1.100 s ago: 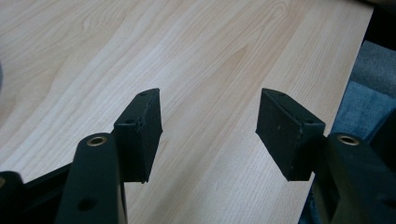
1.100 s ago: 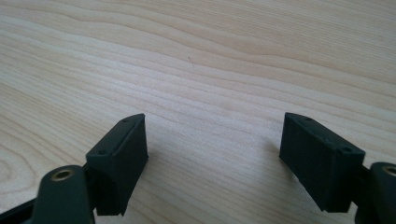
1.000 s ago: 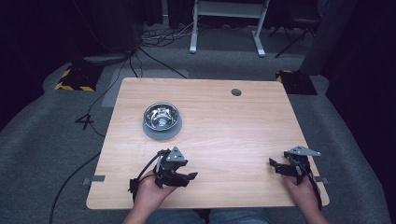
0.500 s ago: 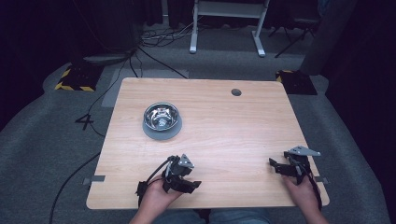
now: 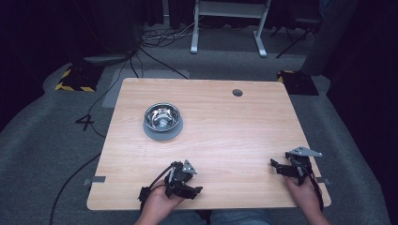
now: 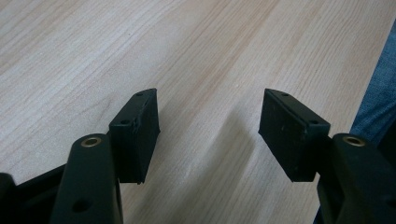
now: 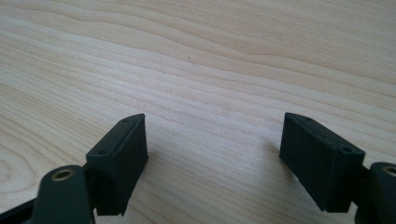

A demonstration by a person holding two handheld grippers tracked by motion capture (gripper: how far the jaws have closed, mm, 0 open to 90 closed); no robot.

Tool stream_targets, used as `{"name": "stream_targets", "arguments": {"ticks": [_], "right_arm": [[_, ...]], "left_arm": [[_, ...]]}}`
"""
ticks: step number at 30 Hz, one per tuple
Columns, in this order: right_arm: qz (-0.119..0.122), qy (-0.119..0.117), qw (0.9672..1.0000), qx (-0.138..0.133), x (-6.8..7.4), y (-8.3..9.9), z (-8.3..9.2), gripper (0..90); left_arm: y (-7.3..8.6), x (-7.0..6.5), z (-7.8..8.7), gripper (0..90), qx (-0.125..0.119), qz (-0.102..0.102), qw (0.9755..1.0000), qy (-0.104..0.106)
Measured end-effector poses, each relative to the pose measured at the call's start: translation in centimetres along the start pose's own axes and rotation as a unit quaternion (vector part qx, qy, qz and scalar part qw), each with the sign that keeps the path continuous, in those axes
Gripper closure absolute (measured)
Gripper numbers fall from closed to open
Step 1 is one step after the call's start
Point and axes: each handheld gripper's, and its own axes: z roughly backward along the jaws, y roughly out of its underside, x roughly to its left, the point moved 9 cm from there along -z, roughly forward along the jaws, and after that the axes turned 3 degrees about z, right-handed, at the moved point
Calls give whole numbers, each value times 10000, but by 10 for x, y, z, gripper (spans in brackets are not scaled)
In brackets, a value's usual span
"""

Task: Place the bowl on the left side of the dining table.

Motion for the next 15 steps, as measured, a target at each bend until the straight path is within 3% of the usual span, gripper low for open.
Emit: {"name": "stream_targets", "arguments": {"ticks": [3, 4, 8, 10, 15], "right_arm": [[-2, 0, 10000, 2, 0, 0, 0, 232], [-5, -1, 10000, 1, 0, 0, 0, 232], [-8, -1, 10000, 0, 0, 0, 0, 232], [-14, 3, 10000, 6, 0, 0, 0, 232], [-15, 5, 10000, 9, 0, 0, 0, 232]], "left_arm": [[-1, 0, -2, 346, -218, -84, 9996, 153], [-1, 1, -4, 334, -372, -48, 9991, 179], [-1, 5, -6, 317, -703, -226, 9967, 327], [0, 5, -8, 303, -789, -412, 9956, 279], [-1, 0, -15, 272, -669, -825, 9940, -252]]}}
